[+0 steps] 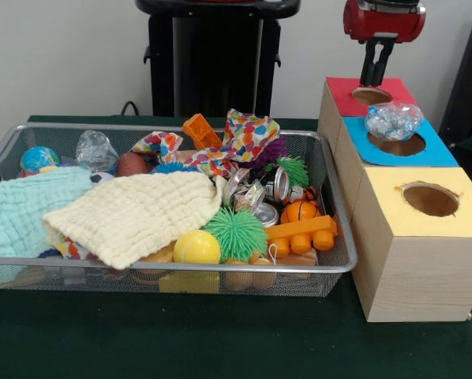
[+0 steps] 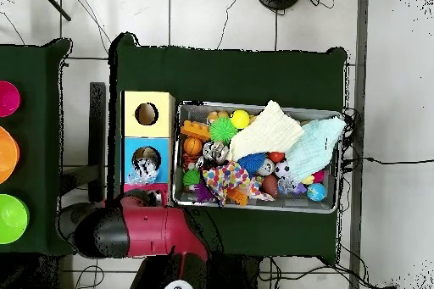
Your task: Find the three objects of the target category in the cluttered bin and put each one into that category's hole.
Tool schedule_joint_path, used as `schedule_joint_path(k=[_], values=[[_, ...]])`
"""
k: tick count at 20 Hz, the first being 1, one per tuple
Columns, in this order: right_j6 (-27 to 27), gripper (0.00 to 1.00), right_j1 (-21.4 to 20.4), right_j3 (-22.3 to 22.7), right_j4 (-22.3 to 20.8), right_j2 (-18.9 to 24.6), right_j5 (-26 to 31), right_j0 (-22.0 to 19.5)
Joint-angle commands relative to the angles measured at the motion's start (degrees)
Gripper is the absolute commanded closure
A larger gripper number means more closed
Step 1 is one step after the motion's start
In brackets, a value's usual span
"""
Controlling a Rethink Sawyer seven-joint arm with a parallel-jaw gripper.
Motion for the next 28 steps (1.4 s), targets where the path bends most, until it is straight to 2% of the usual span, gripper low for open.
schedule_joint_path(k=[1, 13, 21, 28], values=[[12.8, 1.0, 0.7, 4.7, 2.0, 2.7, -0.3, 0.5], [13.7, 1.0, 6.2, 6.4, 2.3, 4.4, -8.5, 0.2], [16.5, 1.0, 8.2, 5.2, 4.4, 3.0, -9.3, 4.5], [16.3, 1.0, 8.4, 4.9, 6.2, 2.7, -9.0, 5.7]])
